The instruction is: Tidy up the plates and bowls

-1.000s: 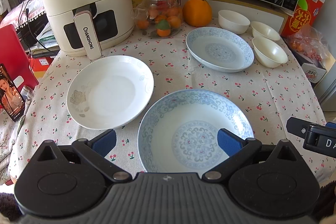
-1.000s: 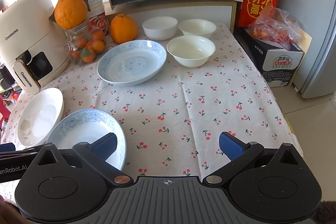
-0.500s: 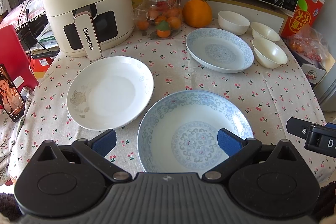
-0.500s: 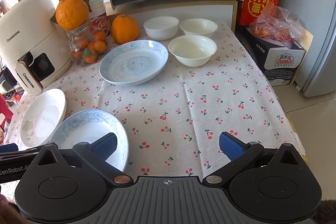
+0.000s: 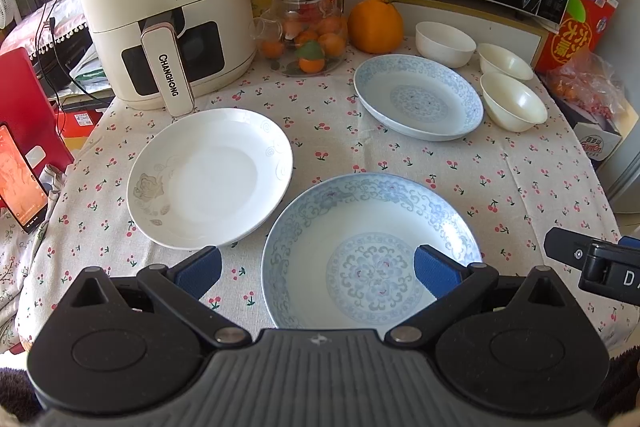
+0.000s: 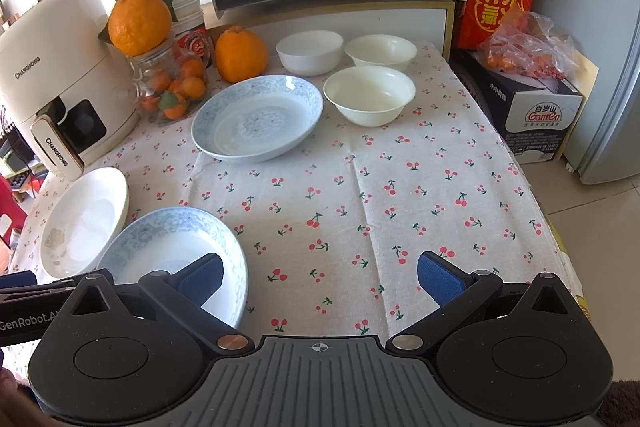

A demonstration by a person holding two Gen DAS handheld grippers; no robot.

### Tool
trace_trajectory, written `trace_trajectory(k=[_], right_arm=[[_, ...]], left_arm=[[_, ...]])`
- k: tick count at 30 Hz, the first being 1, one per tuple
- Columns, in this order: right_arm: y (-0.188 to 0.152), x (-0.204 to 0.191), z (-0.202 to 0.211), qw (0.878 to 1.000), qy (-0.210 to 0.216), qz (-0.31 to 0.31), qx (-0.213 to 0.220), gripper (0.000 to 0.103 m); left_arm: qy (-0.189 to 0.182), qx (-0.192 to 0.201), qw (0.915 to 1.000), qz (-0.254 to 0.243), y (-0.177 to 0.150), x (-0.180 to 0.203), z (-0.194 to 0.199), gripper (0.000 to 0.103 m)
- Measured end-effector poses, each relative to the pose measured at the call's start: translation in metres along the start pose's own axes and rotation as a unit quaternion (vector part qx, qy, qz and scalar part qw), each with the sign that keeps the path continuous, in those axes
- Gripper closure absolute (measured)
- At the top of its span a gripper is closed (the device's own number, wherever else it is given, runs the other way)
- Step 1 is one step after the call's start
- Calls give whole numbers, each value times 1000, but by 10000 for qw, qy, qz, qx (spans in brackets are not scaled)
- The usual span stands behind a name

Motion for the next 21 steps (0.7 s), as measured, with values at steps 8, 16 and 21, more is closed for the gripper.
trace_trajectory(k=[8,16,21], right_arm=[[0,0,0,10000,-2,-12,4,0],[-1,3,1,10000,-5,-15,24,0],[-1,4,2,10000,-4,-29,46,0]], left_arm=[[-4,11,10000,9,1,0,-1,0],[2,18,10000,3,0,0,-1,0],[4,31,10000,-4,0,0,-1,0]])
Point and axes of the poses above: each gripper's, at about its wrist camera, not at the fingertips, and z roughly against the way its jaws point, x to its right, y to its top, the point moved 3 cm from there along -z, roughly the way its jaws point, and after that the axes turned 10 degrees about y, right-handed, at the moved point
